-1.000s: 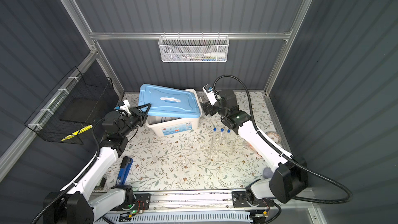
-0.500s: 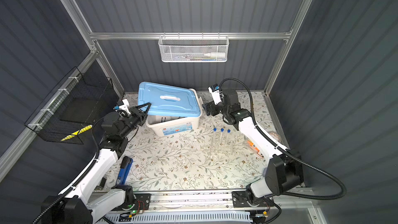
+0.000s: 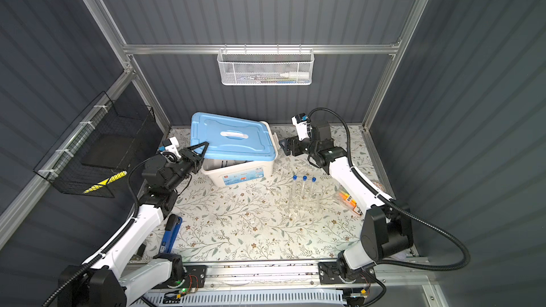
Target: Organize the chemistry lab equipment
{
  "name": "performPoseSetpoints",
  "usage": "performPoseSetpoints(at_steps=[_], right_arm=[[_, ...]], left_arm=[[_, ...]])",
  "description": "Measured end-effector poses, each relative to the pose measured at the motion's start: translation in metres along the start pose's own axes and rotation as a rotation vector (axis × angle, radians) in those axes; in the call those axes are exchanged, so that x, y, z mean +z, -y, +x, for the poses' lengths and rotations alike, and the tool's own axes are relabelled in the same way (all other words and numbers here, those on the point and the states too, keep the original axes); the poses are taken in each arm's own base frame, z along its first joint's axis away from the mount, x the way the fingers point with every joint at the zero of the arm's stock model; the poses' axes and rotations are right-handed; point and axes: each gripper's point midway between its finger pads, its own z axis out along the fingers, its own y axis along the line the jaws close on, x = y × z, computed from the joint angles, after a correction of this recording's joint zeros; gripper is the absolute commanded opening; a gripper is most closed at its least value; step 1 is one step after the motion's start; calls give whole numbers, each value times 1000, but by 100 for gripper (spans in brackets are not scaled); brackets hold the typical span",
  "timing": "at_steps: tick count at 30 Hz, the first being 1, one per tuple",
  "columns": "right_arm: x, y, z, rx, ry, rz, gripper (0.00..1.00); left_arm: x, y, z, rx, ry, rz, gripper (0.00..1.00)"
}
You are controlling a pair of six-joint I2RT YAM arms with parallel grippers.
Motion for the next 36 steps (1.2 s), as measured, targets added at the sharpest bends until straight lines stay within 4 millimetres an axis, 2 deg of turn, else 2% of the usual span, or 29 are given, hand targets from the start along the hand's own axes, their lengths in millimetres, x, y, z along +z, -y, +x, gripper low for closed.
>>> performPoseSetpoints(at_steps=[13, 22, 30, 36], right_arm=[[2, 1, 1, 55, -6, -37, 88], [3, 0, -3, 87, 6, -57, 87], [17, 3, 8, 134, -32, -78, 82], [31, 4, 7, 188, -65, -108, 75]], left_arm=[[2, 11, -4, 24, 17, 54, 17], [3, 11, -2, 25, 14, 57, 17], [12, 0, 1, 15, 3, 38, 17], [14, -4, 2, 13, 4, 34, 17]])
